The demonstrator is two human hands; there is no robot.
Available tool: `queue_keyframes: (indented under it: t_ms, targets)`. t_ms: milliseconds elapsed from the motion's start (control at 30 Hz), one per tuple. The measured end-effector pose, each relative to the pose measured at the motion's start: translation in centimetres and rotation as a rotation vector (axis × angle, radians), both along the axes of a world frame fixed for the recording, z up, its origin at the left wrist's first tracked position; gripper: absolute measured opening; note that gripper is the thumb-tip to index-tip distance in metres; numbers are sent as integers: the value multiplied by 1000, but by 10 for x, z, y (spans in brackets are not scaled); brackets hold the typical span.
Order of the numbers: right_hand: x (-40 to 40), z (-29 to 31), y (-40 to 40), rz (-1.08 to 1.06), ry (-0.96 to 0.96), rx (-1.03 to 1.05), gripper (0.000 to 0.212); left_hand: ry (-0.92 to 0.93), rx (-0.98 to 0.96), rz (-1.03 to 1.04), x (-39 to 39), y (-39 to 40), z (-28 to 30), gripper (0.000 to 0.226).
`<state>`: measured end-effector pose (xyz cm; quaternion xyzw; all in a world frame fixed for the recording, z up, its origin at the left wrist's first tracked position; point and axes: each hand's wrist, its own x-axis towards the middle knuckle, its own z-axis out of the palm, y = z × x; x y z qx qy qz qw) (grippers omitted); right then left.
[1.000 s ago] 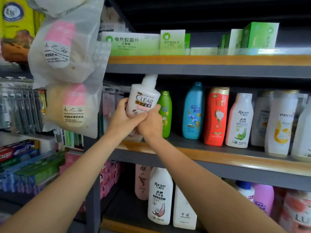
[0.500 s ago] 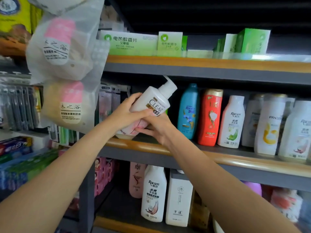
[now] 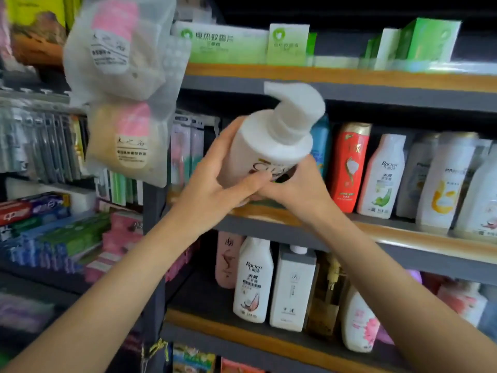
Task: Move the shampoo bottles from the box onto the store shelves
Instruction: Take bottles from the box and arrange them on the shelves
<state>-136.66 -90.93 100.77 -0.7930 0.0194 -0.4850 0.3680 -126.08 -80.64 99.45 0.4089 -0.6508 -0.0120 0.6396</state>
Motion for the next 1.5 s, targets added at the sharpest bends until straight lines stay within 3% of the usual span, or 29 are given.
queue_keyframes:
  t_ms: [67, 133, 200, 333, 500, 700, 900, 967, 1100, 1200, 1267, 1367, 1500]
  targets:
    - [-6, -11, 17, 71, 76, 22, 54, 139, 45, -91, 3, 15, -13, 63]
    - [-3, -38, 26, 96, 179, 64, 59, 208, 152, -120, 11, 27, -37, 70]
    - [5, -78, 27, 58, 252, 114, 71, 164, 286, -81, 22, 32, -69, 71]
    - [28, -143, 18, -50, 326, 148, 74, 117, 500, 32, 51, 27, -119, 76]
    - [59, -179, 6, -150, 376, 192, 72, 219, 656, 44, 73, 11, -144, 64]
    - [96, -195, -2, -254, 375, 293, 78, 335, 671, 253, 88, -13, -160, 65]
    - [142, -206, -14, -326, 499, 440, 58, 471, 731, 505, 103, -48, -188, 60]
    - [154, -206, -21, -343, 542, 466, 51, 575, 768, 494, 108, -56, -197, 61]
    - [163, -211, -35, -322, 624, 508, 53, 981, 722, 259, 99, -67, -215, 57]
    - [158, -217, -38, -302, 654, 483, 60, 1124, 646, 229, 98, -80, -231, 65]
    - [156, -218, -38, -309, 682, 474, 54, 1188, 619, 249, 102, -90, -236, 62]
    - [156, -224, -31, -326, 747, 496, 38, 1236, 579, 347, 105, -105, -240, 48]
    - [154, -238, -24, -345, 782, 519, 44, 1111, 611, 405, 109, -113, -245, 60]
